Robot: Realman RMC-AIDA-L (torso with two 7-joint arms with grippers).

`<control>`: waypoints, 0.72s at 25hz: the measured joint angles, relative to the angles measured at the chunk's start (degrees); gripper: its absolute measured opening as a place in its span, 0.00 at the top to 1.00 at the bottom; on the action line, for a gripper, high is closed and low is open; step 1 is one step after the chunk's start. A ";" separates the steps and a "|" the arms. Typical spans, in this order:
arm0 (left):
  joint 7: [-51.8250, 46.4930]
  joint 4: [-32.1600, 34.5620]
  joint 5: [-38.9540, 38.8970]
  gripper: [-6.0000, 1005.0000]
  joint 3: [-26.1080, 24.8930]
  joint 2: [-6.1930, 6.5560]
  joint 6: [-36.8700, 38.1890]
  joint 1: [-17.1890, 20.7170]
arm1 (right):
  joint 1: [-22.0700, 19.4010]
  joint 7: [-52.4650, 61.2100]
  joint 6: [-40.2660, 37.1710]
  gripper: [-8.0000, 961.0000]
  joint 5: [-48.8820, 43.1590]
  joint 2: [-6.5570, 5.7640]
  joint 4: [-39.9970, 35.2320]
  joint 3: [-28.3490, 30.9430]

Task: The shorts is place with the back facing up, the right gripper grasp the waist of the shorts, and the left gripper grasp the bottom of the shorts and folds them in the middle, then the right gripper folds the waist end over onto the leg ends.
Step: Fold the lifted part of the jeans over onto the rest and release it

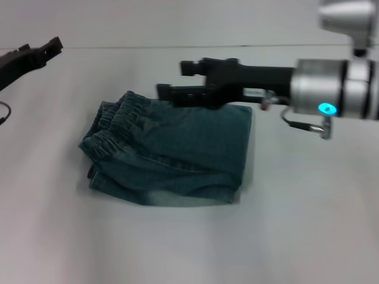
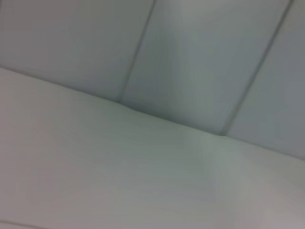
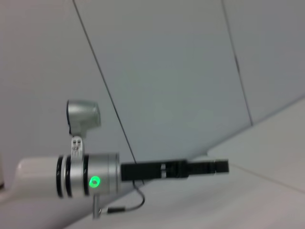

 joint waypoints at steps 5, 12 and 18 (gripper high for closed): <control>8.17 -3.54 -3.22 0.21 -9.77 0.01 21.37 2.08 | -7.31 -11.02 -6.97 0.04 6.50 0.09 0.01 3.54; 15.92 -8.89 -3.00 0.16 -20.85 0.44 40.92 4.93 | -12.77 -18.89 -17.30 0.04 5.67 -0.16 3.92 10.99; 19.11 -9.21 0.68 0.14 -23.35 0.52 51.98 8.36 | -11.78 -23.76 -29.68 0.05 -1.53 -0.83 11.47 18.28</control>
